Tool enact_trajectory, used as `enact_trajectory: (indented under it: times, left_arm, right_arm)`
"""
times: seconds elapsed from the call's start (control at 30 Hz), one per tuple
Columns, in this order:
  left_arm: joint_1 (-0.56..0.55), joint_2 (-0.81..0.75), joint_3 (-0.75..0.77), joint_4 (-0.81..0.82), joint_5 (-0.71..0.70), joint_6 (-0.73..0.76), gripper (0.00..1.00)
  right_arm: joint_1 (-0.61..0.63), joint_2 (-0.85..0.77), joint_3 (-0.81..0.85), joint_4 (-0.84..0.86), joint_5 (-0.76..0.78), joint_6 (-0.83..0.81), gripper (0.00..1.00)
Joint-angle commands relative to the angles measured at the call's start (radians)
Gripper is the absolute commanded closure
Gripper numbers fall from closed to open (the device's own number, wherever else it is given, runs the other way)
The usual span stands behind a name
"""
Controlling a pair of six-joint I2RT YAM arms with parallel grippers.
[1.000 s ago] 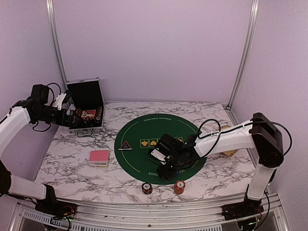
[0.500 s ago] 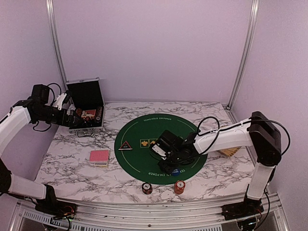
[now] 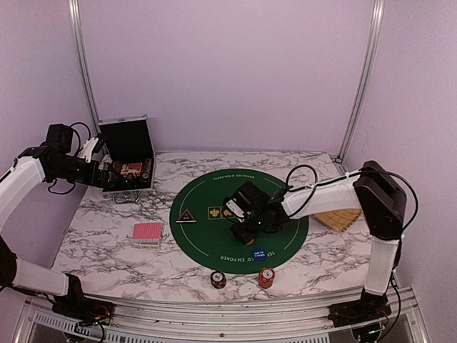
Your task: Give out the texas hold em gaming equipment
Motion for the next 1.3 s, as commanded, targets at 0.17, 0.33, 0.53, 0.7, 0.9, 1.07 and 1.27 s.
enact_trajectory:
  times: [0.17, 0.33, 0.53, 0.7, 0.9, 1.07, 1.27]
  left_arm:
    - [0.005, -0.017, 0.028, -0.039, 0.000, 0.018, 0.01]
    - [0.005, -0.016, 0.031, -0.041, 0.003, 0.023, 0.01]
    - [0.005, -0.016, 0.033, -0.042, 0.013, 0.019, 0.01]
    - [0.004, -0.023, 0.031, -0.043, 0.012, 0.015, 0.01]
    - [0.005, -0.030, 0.031, -0.042, 0.010, 0.012, 0.01]
    - [0.005, -0.034, 0.031, -0.042, 0.004, 0.013, 0.01]
    - [0.004, -0.029, 0.034, -0.042, 0.001, 0.003, 0.01]
  right_arm:
    - [0.019, -0.061, -0.026, -0.029, 0.013, 0.061, 0.28]
    - [0.068, -0.113, -0.092, -0.049, 0.006, 0.104, 0.26]
    - [0.078, -0.150, -0.150, -0.058, 0.019, 0.156, 0.27]
    - [0.071, -0.116, -0.146, -0.055, 0.020, 0.181, 0.36]
    - [0.035, -0.071, -0.118, -0.033, -0.028, 0.208, 0.46]
    - [0.013, -0.042, -0.099, -0.025, -0.028, 0.227, 0.52]
    - [-0.006, 0.024, -0.047, -0.037, 0.034, 0.259, 0.59]
